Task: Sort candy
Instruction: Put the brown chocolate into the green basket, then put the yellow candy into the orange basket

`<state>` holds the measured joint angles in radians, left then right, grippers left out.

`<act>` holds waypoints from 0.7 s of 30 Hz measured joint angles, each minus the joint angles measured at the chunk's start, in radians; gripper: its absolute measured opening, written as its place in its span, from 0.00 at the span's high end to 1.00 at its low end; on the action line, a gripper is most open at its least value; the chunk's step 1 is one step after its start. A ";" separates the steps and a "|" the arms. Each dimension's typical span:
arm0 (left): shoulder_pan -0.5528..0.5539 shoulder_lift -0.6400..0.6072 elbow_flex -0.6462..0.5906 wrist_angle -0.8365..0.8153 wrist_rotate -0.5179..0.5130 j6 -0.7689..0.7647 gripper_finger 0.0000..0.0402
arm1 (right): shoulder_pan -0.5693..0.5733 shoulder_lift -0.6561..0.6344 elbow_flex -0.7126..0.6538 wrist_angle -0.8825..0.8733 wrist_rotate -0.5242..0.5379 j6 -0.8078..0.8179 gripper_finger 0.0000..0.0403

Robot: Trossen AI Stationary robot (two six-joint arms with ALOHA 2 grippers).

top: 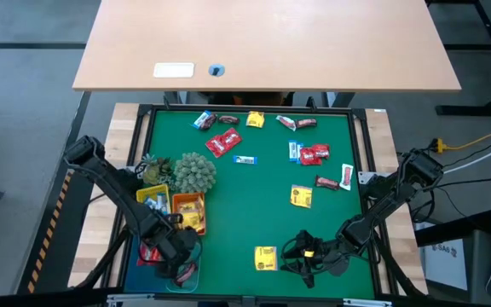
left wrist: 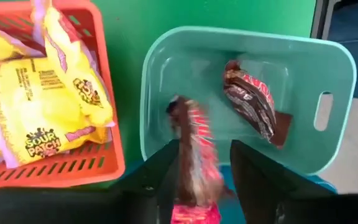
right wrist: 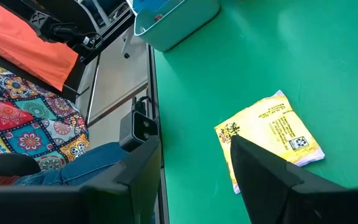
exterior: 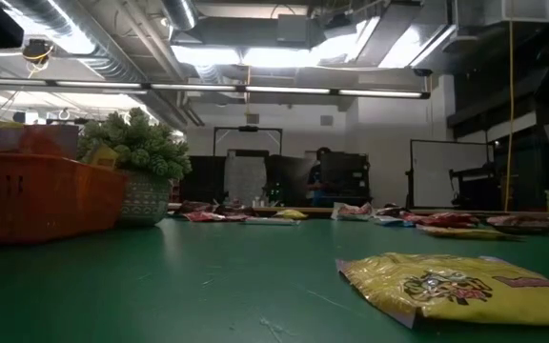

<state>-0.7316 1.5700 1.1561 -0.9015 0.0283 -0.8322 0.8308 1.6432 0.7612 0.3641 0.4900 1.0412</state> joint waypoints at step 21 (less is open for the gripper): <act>0.040 0.002 0.000 0.155 -0.300 0.004 0.55 | 0.000 0.000 0.000 0.001 0.034 -0.060 0.52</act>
<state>-0.6918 1.5715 1.1557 -0.7466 -0.2719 -0.8279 0.8307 1.6436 0.7612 0.3653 0.5240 0.9808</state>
